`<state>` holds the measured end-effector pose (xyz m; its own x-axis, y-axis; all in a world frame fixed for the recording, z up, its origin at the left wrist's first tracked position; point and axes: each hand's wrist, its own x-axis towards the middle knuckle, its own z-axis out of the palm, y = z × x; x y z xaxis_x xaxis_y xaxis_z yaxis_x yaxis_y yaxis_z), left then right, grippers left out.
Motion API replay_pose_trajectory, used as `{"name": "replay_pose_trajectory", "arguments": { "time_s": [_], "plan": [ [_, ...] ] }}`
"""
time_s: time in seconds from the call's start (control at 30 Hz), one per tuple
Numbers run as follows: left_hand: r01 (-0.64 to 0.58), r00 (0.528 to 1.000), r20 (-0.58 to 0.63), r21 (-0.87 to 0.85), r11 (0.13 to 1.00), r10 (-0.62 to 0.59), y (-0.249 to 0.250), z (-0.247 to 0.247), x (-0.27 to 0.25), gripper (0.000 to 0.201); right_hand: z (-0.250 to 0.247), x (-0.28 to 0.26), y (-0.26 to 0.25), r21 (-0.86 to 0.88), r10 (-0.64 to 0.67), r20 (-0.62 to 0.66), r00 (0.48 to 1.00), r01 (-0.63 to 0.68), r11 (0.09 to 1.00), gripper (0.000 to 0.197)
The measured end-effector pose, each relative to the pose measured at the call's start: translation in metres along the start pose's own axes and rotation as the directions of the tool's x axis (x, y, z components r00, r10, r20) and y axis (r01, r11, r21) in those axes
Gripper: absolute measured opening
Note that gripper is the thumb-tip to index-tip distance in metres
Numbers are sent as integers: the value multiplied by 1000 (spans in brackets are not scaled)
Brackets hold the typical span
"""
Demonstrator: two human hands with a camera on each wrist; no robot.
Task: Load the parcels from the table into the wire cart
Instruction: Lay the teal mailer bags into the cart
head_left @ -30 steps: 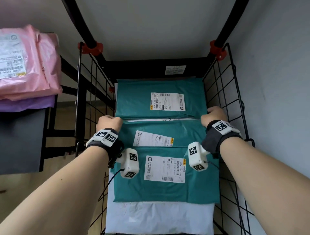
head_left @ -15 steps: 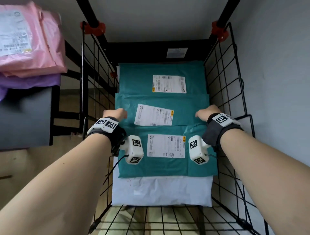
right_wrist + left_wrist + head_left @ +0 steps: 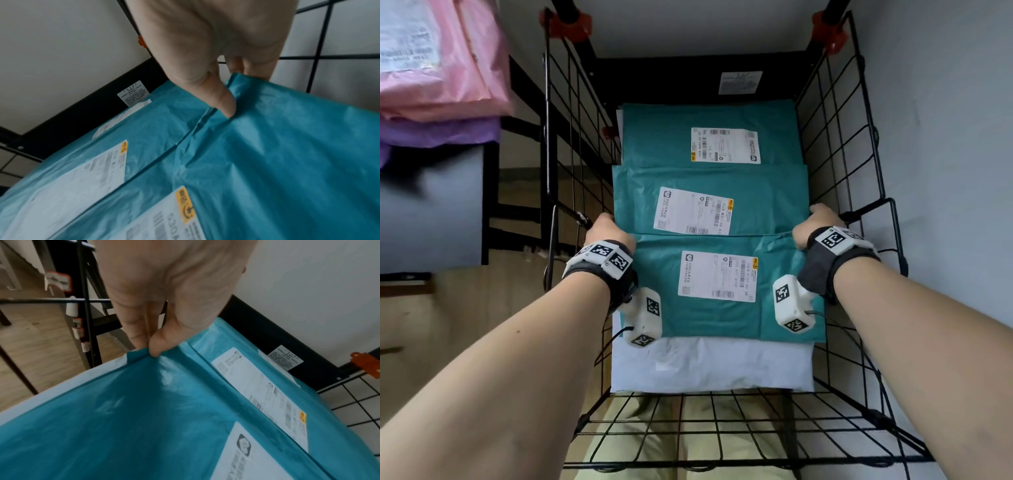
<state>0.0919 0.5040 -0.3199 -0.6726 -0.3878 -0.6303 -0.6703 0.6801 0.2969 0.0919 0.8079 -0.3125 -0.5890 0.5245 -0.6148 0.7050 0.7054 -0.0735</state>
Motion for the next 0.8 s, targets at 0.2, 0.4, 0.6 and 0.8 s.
{"name": "replay_pose_trajectory", "arguments": {
  "time_s": [0.2, 0.4, 0.6, 0.8],
  "plan": [
    [11, 999, -54, 31, 999, -9, 1, 3, -2, 39, 1, -7, -3, 63, -36, -53, 998, 39, 997, 52],
    [-14, 997, -69, 103, 995, 21, 19, -19, -20, 38, -21, -36, -18, 9, -198, -69, 978, 199, 980, 58],
    [-337, 924, -85, 282, 898, 374, 49, -60, -56, 50, -48, -88, -59, -144, -481, -78, 873, 467, 872, 51],
    [-532, 795, -48, 425, 732, 605, 59, -111, -88, 56, -75, -158, -105, -224, -600, -98, 794, 570, 790, 50]
  ]
}}
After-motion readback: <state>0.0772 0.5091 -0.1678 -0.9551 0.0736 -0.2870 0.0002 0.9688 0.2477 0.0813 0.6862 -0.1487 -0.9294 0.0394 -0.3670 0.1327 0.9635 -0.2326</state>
